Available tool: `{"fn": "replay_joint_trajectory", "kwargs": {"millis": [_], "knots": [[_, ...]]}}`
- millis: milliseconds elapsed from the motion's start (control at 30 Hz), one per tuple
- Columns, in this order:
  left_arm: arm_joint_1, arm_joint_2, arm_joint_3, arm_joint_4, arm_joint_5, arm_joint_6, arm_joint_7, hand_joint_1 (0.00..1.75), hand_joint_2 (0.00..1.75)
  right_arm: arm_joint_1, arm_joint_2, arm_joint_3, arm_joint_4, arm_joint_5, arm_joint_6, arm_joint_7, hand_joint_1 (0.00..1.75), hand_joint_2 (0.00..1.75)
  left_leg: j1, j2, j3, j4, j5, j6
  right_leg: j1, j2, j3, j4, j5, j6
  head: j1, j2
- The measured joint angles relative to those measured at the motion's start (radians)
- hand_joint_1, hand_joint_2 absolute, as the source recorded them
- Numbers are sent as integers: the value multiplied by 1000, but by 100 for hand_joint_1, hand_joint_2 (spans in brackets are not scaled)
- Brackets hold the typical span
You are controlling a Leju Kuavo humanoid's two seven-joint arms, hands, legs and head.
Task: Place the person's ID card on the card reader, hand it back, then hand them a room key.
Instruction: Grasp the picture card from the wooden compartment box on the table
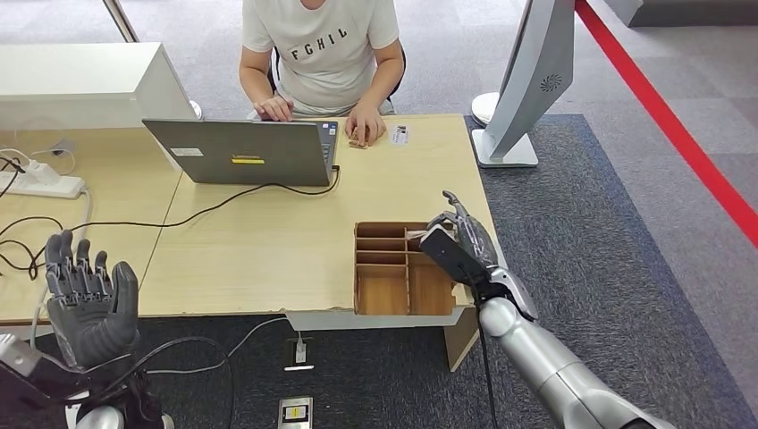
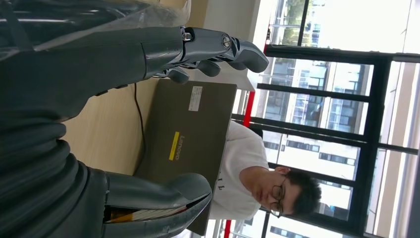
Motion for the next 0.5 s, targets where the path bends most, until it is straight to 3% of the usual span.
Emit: {"fn": "replay_joint_trajectory", "kwargs": {"millis": [500], "knots": [[8,-2,11,0,28,0,-16,0,175,-1,-30,-16,-221,-4,-63,53,175,175,0,0,0,0,0,0,0,0,0,0,0,0,0,0]]}}
